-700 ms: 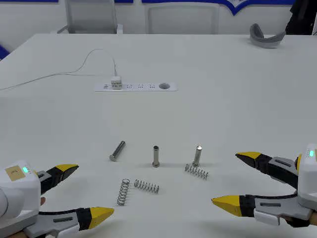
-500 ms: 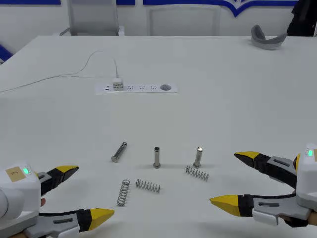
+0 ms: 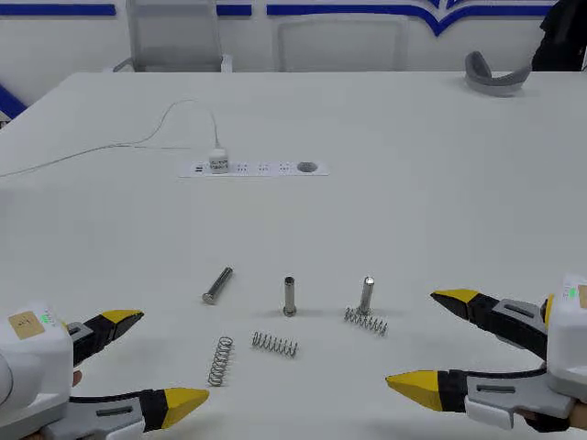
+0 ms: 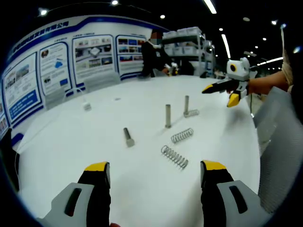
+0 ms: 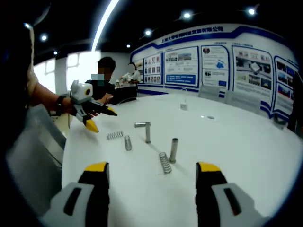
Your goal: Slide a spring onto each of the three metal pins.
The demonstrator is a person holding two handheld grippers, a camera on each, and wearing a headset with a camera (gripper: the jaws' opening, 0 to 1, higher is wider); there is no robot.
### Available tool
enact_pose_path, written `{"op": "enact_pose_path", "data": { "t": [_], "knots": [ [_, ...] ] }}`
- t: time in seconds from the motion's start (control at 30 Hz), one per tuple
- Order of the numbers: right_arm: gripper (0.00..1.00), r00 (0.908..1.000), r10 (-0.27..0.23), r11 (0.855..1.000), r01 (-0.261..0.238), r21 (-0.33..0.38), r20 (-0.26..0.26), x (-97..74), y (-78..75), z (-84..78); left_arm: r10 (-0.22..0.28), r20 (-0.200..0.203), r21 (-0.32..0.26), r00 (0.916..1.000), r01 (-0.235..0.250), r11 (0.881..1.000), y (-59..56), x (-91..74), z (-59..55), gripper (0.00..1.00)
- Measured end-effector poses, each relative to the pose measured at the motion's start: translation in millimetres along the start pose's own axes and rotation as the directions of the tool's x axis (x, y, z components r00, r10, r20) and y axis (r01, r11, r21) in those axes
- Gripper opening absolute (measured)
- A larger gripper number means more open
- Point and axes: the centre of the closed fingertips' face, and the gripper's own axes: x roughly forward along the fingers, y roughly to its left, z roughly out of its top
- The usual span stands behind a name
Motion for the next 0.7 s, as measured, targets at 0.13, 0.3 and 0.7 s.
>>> {"op": "enact_pose_path", "data": {
  "t": [0.13,0.3,0.7],
  "knots": [
    [0.76,1.0,-0.003,1.0,0.003,0.004,0.001,-0.3,-0.8,-0.3,-0.001,0.0,0.002,1.0,0.001,1.0,0.1,0.7,0.6,0.79],
    [0.76,1.0,-0.007,1.0,0.007,0.005,0.0,-1.0,-0.8,-0.5,-0.004,-0.004,0.013,1.0,0.004,1.0,2.7,0.9,3.6,0.78],
    [0.76,0.9998,-0.021,1.0,0.021,0.01,0.001,-3.7,-2.5,-0.8,-0.007,0.004,0.038,1.0,0.007,0.999,20.5,10.4,23.0,0.75]
  ]
}}
